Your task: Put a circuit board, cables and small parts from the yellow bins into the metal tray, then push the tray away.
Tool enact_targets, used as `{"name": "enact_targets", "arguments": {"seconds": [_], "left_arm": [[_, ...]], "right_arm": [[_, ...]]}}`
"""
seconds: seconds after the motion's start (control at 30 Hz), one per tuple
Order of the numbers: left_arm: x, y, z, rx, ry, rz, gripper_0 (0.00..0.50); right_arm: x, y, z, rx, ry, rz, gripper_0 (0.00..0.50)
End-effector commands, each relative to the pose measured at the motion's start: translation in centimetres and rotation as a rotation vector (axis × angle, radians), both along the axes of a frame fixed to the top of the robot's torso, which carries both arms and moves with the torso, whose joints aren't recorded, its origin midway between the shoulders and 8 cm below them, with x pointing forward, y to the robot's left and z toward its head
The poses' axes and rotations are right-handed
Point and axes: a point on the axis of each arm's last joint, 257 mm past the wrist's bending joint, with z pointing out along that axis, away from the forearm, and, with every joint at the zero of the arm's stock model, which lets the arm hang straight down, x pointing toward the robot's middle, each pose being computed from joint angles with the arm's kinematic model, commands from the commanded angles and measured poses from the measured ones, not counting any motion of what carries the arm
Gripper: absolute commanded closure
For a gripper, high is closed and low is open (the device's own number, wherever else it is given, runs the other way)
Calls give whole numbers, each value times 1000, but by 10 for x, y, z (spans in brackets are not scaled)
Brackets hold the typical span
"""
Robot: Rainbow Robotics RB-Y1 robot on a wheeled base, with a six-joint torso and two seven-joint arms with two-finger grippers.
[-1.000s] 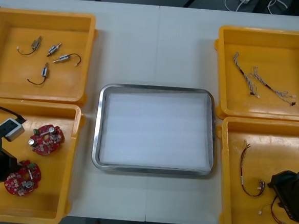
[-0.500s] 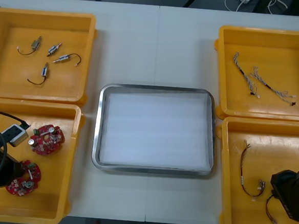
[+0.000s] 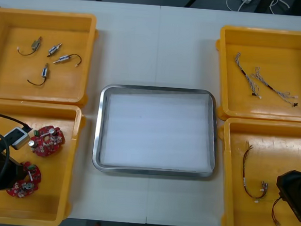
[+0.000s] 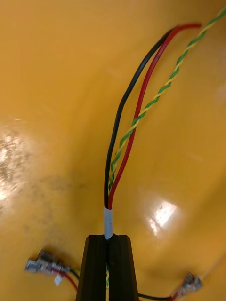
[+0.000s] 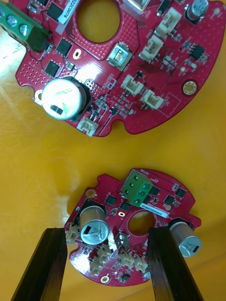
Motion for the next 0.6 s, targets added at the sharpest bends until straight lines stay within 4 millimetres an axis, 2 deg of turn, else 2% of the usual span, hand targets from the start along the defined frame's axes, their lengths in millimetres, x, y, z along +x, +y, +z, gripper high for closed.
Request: {"name": "enact_targets", "arguments": {"seconds": [0.03, 0.37, 0.6], "left_arm": [[0, 10, -1, 82, -7, -119, 0], [6, 11, -5, 101, -27, -134, 0], [5, 13, -7, 104, -20, -133, 4]], "right_arm": [[-1, -21, 41, -113, -40, 101, 500], [-7, -33, 96, -278, -36, 343, 500], [-12, -33, 121, -385, -6, 508, 500]]}}
